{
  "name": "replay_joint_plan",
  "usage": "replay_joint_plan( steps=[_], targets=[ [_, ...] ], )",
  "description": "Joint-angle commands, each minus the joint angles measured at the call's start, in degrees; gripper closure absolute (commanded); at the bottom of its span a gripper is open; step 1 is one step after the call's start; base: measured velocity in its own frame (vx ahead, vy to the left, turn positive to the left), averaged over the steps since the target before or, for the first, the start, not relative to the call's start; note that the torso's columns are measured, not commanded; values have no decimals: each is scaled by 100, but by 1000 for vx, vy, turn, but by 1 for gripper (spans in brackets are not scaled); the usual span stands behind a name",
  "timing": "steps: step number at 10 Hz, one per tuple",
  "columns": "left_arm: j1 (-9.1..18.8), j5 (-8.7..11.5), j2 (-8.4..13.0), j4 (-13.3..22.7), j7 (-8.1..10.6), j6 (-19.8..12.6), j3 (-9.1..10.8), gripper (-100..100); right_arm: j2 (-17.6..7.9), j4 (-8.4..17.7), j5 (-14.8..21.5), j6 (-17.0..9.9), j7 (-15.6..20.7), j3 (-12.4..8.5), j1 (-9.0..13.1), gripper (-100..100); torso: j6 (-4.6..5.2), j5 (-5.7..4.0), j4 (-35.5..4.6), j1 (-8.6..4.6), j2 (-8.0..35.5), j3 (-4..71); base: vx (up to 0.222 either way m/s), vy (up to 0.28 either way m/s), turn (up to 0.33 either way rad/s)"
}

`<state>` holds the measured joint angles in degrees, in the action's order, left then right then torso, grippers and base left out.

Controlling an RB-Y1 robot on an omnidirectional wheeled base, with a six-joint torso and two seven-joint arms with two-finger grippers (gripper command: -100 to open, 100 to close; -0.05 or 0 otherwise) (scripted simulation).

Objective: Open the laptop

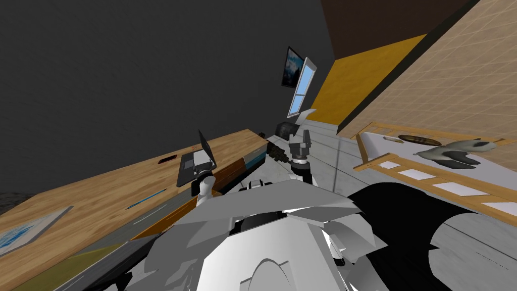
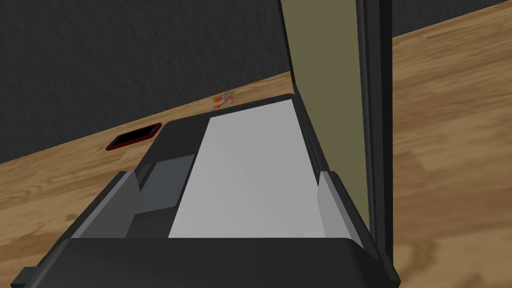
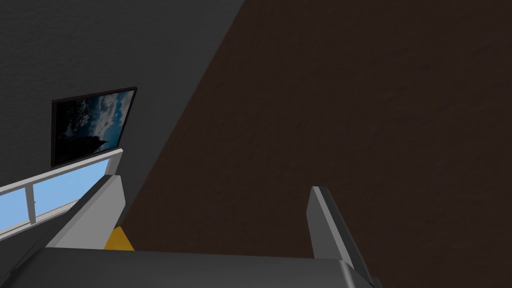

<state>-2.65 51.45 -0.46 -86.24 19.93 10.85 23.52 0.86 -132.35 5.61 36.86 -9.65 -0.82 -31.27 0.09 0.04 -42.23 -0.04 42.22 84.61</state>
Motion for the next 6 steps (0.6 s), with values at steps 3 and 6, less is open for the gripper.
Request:
replay_joint_plan(
  steps=[3, 6],
  targets=[
    [568, 75, -12, 475, -373, 217, 649, -100, -1, 1, 0, -1, 0, 0, 2, 0, -7, -1, -12, 24, 16, -10, -105, 68, -292],
    [852, 112, -19, 712, -559, 325, 973, -100, -1, 1, 0, -1, 0, 0, 2, 0, -8, -4, -5, 4, 4, -2, -105, 59, -214]
  ],
)
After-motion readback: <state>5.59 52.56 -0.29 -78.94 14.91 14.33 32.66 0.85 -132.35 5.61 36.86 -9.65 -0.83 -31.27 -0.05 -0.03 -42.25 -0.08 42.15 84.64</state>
